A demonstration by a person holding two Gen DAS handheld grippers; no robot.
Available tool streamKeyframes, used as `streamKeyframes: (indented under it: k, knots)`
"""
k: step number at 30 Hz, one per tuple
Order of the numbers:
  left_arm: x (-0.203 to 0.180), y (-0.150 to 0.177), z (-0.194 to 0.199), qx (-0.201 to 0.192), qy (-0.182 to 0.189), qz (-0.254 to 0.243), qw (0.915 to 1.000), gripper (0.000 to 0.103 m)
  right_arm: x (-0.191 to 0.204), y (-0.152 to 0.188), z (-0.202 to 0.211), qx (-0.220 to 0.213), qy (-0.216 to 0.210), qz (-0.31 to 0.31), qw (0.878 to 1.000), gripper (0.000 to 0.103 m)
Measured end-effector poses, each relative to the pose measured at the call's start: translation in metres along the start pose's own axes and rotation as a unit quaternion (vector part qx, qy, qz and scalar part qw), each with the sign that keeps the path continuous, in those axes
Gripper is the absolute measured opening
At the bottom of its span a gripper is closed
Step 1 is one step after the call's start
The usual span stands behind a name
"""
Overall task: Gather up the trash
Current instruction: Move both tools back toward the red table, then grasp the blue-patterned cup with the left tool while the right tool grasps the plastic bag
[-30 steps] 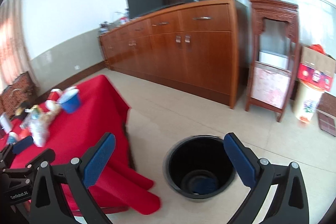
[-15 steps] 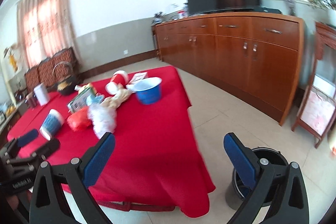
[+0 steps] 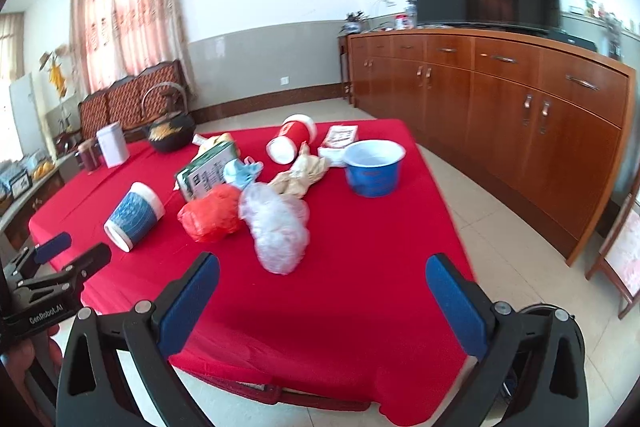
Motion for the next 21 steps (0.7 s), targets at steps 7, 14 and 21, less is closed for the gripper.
streamKeyframes:
  k: [7, 14, 21]
  knots:
    - [0.025, 0.002, -0.027, 0.009, -0.024, 0.003, 0.9997, 0.099, 0.011, 0.003, -0.044, 0.019, -0.007, 0.008, 1.0, 0.099]
    - [0.038, -0.001, -0.057, 0.016, -0.037, -0.001, 0.9992, 0.099, 0.012, 0.01, -0.08, 0.047, -0.011, 0.008, 0.999, 0.093]
    - [0.034, -0.007, -0.083, 0.026, -0.032, -0.001, 0.9991, 0.096, 0.005, 0.013, -0.112, 0.067, -0.008, 0.008, 0.998, 0.083]
Point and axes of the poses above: each gripper's, at about its wrist camera, not at the fingertips, and z roughly against the way its jaws point, x to its left, y to its underside, the point moved 4 cm from there along -z, roughly the way its jaws point, and after that the axes turned 14 degrees about -y, right-handed, at the moved point
